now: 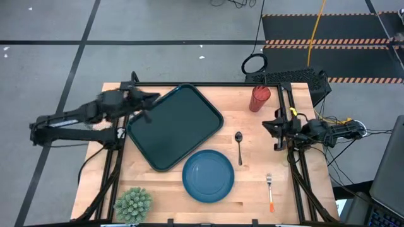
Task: Pick and place plate/cup/fork/spoon on tray
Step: Put the plate on the black tray
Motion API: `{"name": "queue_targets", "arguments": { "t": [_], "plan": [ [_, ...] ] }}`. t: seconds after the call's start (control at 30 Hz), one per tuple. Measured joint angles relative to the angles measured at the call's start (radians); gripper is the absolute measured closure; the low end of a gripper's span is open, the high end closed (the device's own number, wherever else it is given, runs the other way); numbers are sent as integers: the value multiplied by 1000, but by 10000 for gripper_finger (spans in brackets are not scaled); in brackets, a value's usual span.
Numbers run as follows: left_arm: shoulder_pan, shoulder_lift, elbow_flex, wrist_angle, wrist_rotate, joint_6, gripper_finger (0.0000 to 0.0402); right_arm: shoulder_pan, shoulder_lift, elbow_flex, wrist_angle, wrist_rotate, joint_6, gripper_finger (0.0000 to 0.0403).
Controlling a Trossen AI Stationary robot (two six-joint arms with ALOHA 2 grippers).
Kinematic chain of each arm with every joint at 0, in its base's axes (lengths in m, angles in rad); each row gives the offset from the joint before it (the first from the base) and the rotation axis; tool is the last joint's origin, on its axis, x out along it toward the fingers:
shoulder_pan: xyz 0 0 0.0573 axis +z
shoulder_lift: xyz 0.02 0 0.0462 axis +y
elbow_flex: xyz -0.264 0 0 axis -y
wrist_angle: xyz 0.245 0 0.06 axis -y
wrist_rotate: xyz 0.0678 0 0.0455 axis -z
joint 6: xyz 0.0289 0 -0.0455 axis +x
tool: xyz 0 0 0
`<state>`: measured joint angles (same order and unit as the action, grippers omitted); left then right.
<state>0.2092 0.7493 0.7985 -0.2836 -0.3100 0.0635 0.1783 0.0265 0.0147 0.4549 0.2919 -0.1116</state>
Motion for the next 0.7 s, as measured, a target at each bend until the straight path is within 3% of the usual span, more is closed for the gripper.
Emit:
{"name": "queue_targets", "arguments": {
  "t": [0.3, 0.53, 0.7],
  "plan": [
    [-38, 442, 160, -134, 350, 110, 369, 0, 0, 0, 137, -2, 34, 378],
    [-148, 692, 404, -508, 377, -65, 369, 0, 0, 0, 55, 22, 188, 378],
    [-231, 824, 547, -579, 319, -154, 368, 0, 0, 0, -57, 78, 299, 378]
  ]
}}
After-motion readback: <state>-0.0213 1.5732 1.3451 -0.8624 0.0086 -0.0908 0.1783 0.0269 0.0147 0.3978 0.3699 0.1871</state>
